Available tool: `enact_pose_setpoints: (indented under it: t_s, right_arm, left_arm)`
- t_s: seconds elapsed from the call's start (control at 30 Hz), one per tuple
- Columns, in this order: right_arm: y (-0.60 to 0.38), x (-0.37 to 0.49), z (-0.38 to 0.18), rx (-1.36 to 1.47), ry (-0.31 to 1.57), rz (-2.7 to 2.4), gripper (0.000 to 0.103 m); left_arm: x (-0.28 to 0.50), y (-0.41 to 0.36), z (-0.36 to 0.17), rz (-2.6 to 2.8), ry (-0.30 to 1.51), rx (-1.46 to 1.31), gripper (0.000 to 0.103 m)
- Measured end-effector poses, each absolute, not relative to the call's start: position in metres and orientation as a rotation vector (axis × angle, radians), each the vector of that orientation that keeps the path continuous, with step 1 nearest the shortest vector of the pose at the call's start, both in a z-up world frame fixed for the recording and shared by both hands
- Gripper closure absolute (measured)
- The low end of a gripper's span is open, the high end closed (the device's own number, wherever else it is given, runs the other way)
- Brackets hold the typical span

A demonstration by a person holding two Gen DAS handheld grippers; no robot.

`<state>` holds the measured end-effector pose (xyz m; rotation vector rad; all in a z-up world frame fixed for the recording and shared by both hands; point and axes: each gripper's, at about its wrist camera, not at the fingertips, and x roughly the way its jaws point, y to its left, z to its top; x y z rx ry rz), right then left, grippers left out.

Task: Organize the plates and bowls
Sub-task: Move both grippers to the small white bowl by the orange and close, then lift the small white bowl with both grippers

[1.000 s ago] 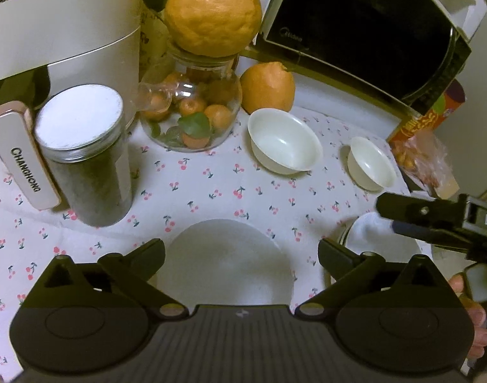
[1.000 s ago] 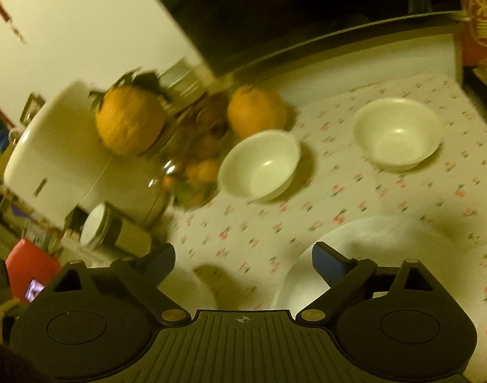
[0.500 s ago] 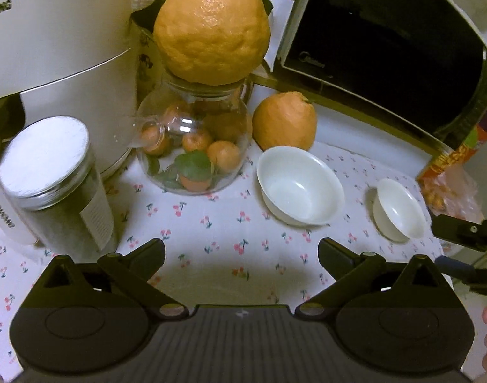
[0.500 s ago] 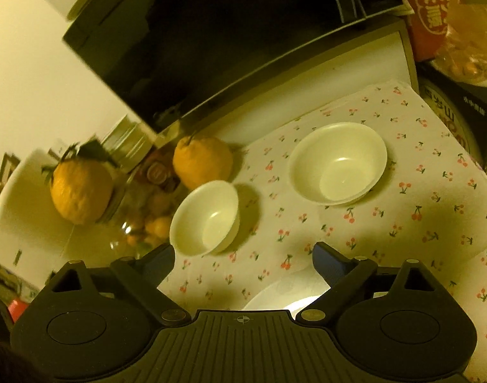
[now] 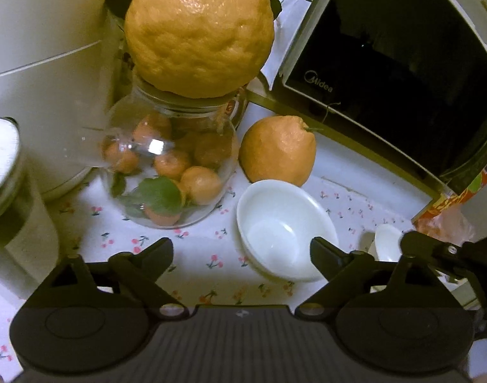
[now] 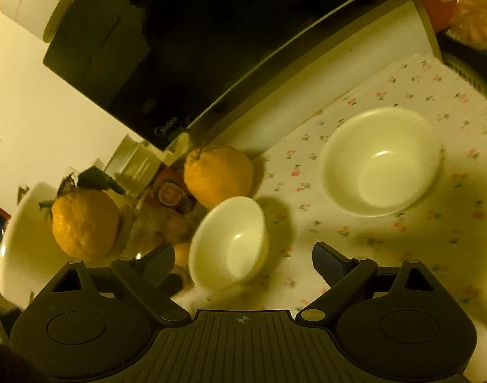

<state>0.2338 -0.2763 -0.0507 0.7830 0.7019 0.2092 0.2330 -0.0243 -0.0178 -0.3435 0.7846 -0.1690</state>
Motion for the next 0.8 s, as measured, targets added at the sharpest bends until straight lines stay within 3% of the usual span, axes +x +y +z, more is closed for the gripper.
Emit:
enact_pose_setpoints:
  t_s: [0.13,0.27,0.67,0.8]
  right_arm:
    - [-0.263,0.246,-0.06,0.813,0.703,0.199,0.009]
    - [-0.25,0.255,-0.069,0.805,0.71,0.144,0.026]
    - [-0.241,0.267,-0.082,0.754,0.725,0.091,0.072]
    - [-0.24,0.27,-0.089,0.753,0.741,0.078,0.078]
  left_arm:
    - [0.239,-0.023,-0.02,-0.178,0.769,-0.372,0.033]
    - [0.244,-0.023,-0.026,-0.198,0.777,-0.403,0.055]
    - [0.252,-0.026,-0.043,-0.234,0.812,-0.449,0.084]
    - [0.253,-0.024,-0.045,-0.235,0.808,-0.453,0.087]
